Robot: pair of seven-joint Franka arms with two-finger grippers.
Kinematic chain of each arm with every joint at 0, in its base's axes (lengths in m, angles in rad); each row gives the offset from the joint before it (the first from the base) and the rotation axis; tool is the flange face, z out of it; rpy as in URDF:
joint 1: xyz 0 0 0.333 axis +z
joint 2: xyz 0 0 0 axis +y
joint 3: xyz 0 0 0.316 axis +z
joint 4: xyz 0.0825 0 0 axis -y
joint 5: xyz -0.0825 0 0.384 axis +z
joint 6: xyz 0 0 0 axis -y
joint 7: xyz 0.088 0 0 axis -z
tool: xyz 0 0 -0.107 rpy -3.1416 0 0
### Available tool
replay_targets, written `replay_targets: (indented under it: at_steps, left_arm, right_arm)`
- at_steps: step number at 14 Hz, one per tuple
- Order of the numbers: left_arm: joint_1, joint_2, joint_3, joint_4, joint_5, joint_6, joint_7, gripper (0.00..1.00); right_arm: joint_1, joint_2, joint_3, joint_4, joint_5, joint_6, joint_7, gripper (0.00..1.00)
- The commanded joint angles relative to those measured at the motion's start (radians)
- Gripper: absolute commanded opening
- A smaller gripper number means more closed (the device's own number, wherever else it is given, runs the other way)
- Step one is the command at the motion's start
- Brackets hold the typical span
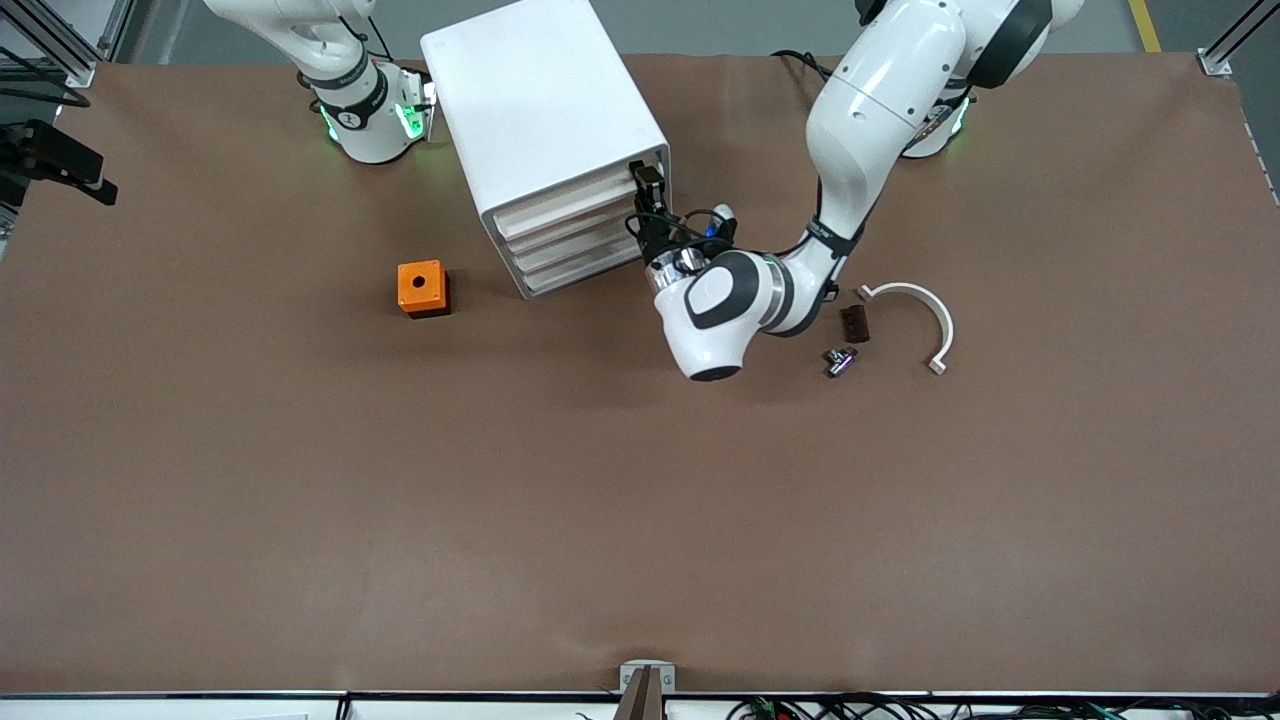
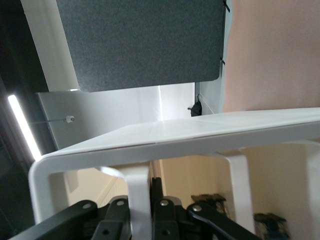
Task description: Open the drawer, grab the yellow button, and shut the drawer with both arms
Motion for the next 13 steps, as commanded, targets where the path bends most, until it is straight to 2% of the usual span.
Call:
replay_targets:
  at_steps: [1, 5, 8, 12, 13]
  left_arm:
    - [0.058, -0.004, 0.012, 0.005, -0.007, 0.033, 0.025, 0.00]
    - [0.110, -0.004, 0.015, 0.033, -0.007, 0.070, 0.028, 0.00]
    - [0.133, -0.005, 0.015, 0.034, -0.007, 0.086, 0.036, 0.01]
    - [0.153, -0.004, 0.039, 0.062, -0.007, 0.095, 0.039, 0.02]
    - [0.153, -0.004, 0.048, 0.063, -0.007, 0.096, 0.039, 0.02]
  right_arm:
    - [-0.001, 0.000, 0.002, 0.008, -0.008, -0.008, -0.005, 1.00]
    - [-0.001, 0.006, 0.001, 0.006, -0.005, 0.003, -0.005, 1.00]
    - [0.040, 0.005, 0.005, 0.009, -0.002, 0.026, -0.002, 1.00]
    - [0.089, 0.006, 0.006, 0.006, -0.011, 0.024, 0.126, 1.00]
    - [0.105, 0.011, 0.007, 0.008, -0.038, 0.030, 0.126, 1.00]
